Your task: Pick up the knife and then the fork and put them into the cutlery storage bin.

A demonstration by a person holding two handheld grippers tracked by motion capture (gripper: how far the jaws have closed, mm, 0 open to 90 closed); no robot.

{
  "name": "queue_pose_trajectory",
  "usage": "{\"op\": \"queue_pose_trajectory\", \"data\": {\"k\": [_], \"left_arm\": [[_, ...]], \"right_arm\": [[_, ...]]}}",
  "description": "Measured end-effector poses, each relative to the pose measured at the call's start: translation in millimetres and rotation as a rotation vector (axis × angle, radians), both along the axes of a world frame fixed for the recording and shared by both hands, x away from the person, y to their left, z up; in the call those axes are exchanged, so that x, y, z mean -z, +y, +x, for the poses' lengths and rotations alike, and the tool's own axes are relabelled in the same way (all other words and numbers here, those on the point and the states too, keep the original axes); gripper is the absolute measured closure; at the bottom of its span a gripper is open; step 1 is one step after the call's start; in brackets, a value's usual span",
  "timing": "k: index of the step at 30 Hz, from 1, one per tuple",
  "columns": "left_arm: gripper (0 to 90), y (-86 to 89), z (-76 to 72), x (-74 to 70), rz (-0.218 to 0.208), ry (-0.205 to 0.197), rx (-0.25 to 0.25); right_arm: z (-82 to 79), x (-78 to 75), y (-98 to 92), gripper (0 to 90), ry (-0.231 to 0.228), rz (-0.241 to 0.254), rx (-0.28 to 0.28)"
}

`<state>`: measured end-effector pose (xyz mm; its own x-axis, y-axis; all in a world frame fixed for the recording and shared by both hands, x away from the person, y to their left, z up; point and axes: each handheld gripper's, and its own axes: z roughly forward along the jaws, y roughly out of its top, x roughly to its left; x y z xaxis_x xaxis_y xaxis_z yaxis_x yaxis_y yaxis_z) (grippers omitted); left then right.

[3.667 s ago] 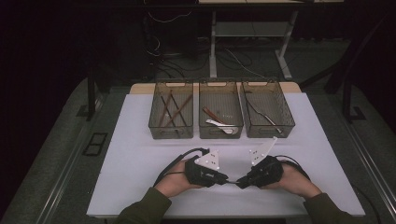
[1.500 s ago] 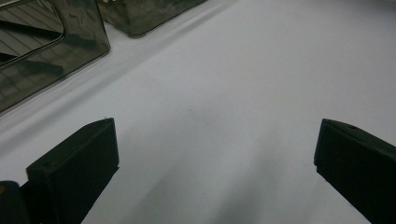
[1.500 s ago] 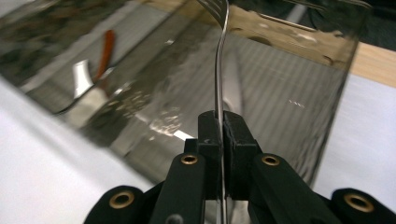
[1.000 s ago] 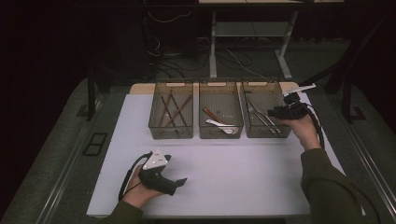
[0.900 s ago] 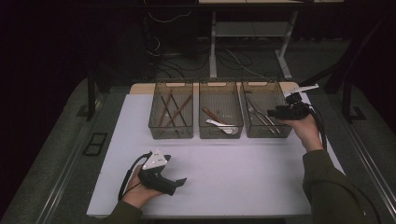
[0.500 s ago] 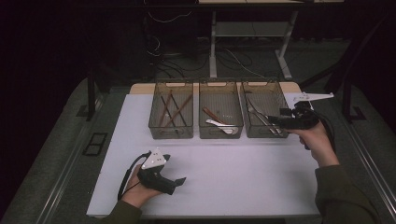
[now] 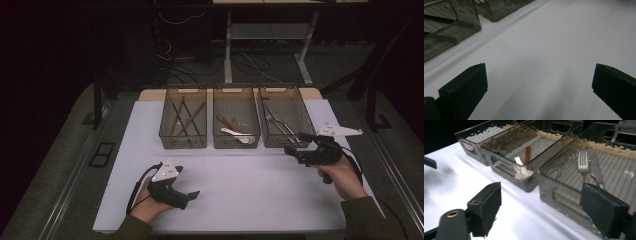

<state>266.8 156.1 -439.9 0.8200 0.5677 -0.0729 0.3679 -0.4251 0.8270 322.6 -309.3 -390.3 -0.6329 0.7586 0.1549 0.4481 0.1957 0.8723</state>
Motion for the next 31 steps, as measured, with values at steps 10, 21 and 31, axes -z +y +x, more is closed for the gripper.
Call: {"op": "queue_pose_trajectory", "data": {"k": [10, 21, 31], "left_arm": [[0.0, 0.4, -0.1, -0.9, -0.012, 0.001, 0.000], [0.0, 1.3, -0.2, -1.4, -0.018, 0.003, 0.003], [0.0, 2.0, -0.5, -1.6, -0.022, 0.005, 0.001]], "right_arm": [[-34.3, 27.9, 0.4, 16.9, -0.002, -0.046, -0.013], [-61.6, 47.7, 3.9, 13.7, 0.023, -0.024, -0.031], [-63.1, 58.9, 10.3, 13.7, 0.044, -0.094, -0.068]]}}
